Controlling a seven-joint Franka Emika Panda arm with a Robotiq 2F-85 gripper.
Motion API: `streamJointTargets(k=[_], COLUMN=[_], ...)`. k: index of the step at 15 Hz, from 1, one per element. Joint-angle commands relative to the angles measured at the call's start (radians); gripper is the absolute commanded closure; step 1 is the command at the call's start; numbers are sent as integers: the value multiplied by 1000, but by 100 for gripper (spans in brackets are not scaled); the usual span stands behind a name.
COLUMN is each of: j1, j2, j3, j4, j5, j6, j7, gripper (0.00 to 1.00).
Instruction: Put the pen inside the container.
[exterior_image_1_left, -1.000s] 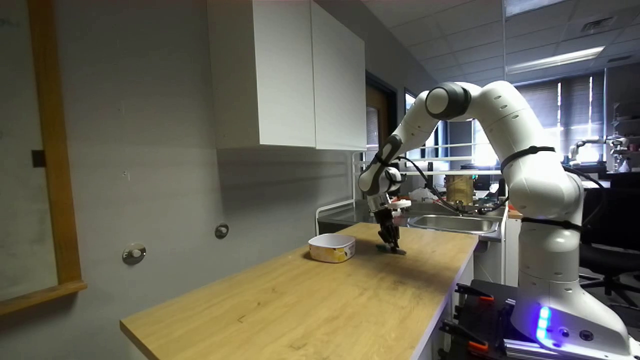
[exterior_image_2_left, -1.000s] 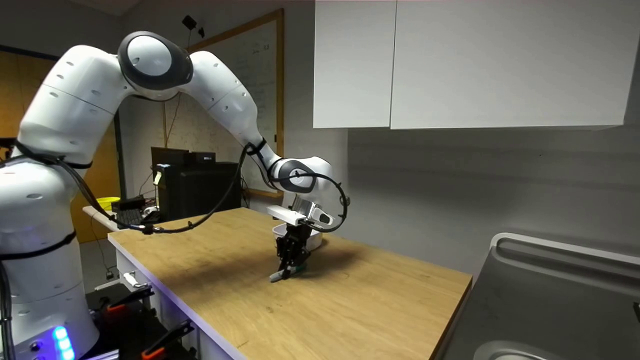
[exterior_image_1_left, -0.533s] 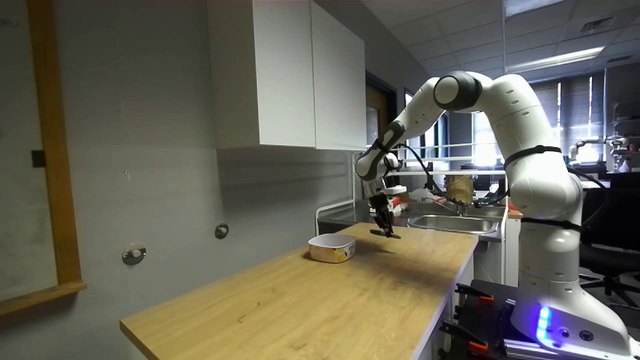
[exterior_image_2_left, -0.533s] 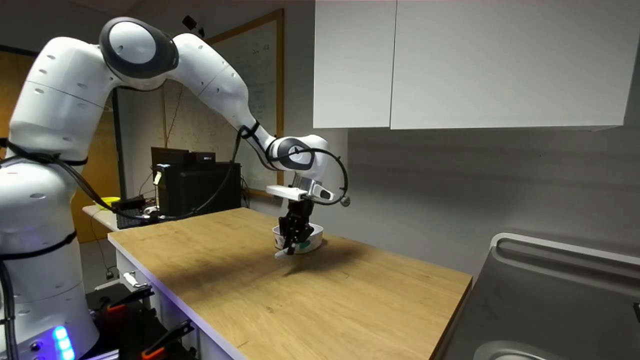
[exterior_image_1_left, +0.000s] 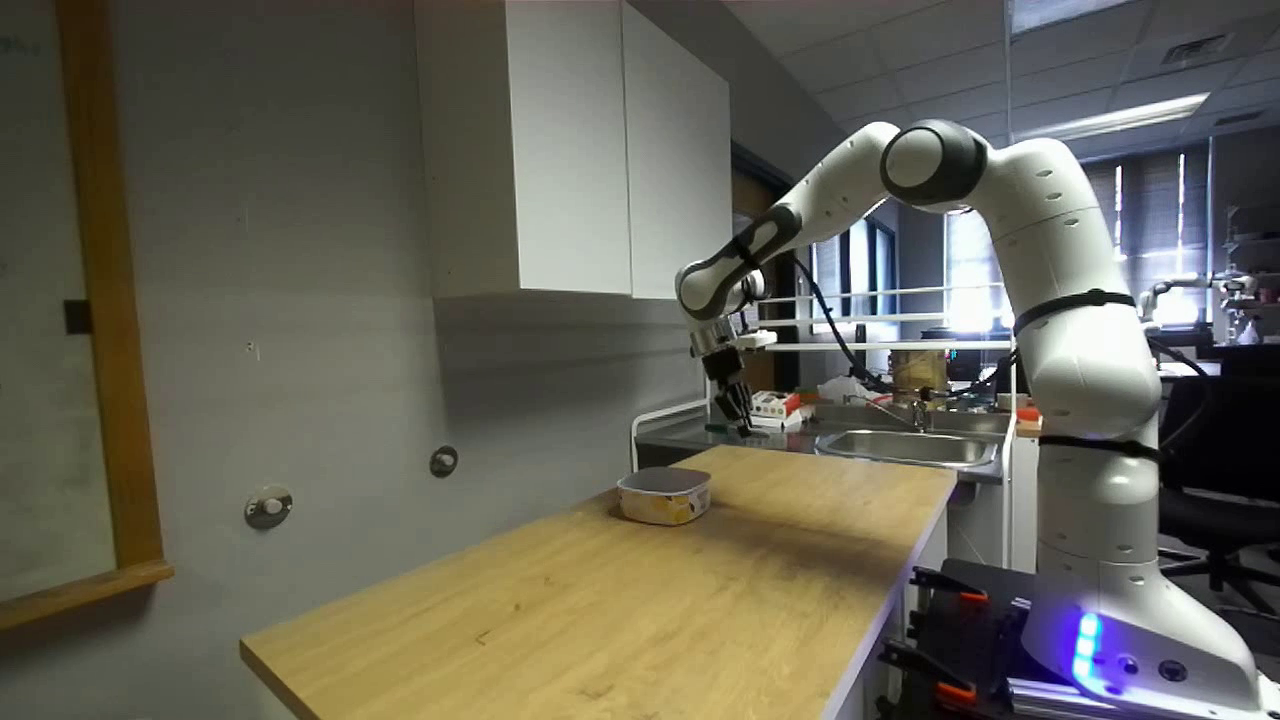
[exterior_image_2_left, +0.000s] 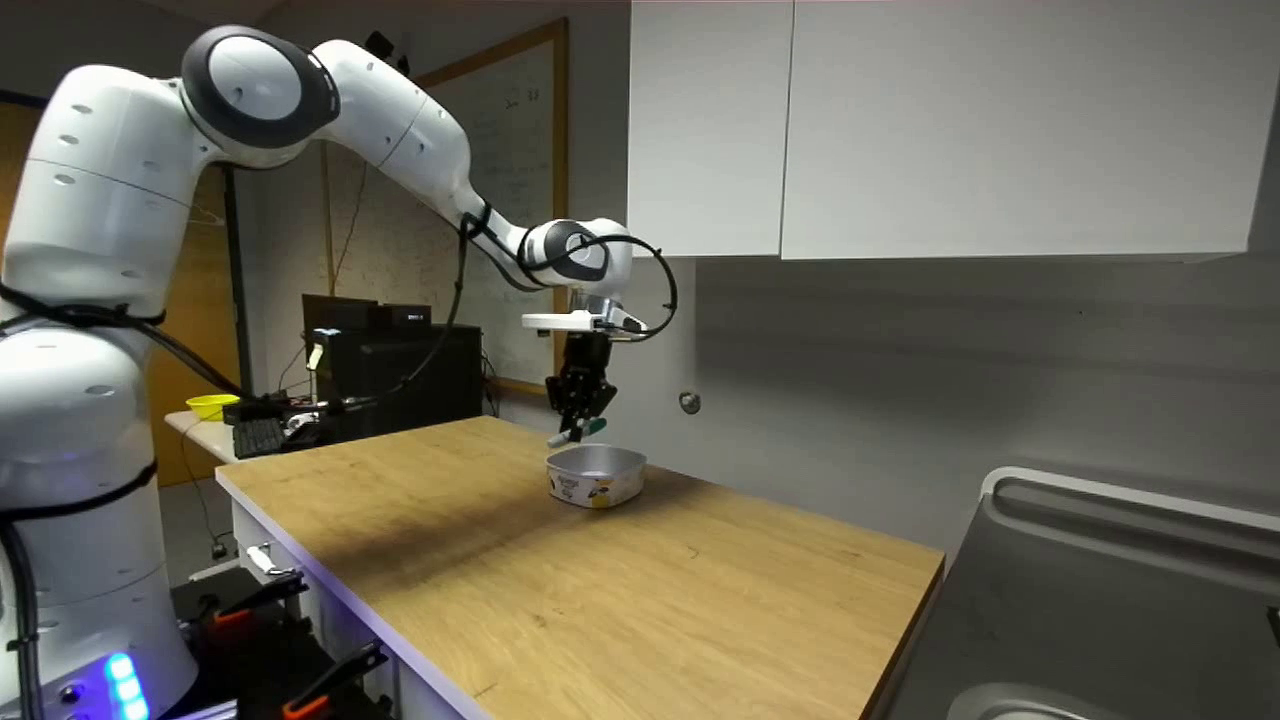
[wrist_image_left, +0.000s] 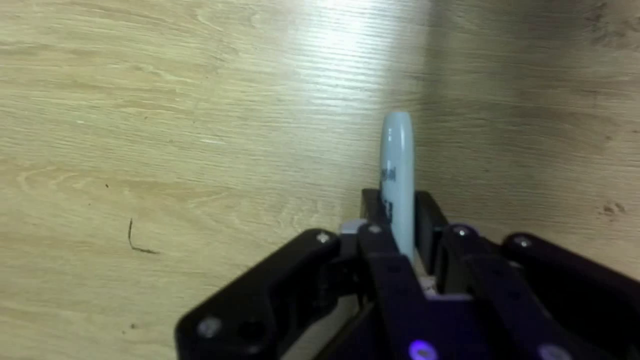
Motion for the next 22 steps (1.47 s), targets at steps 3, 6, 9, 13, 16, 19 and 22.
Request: streamJointTargets(k=[3, 6, 9, 13, 16, 19, 22], j1=[38, 46, 49, 53, 60, 67, 74], j2=[73, 141, 216, 308, 358, 401, 440], j3=[31, 38, 45, 57, 61, 65, 72], j4=[143, 226, 313, 422, 488, 552, 609], j5=[-56, -70, -72, -71, -73, -73, -74], j6=[-106, -143, -182, -237, -276, -317, -351], j7=[24, 19, 12, 8, 7, 2, -5], gripper=[95, 95, 95, 95, 95, 95, 95])
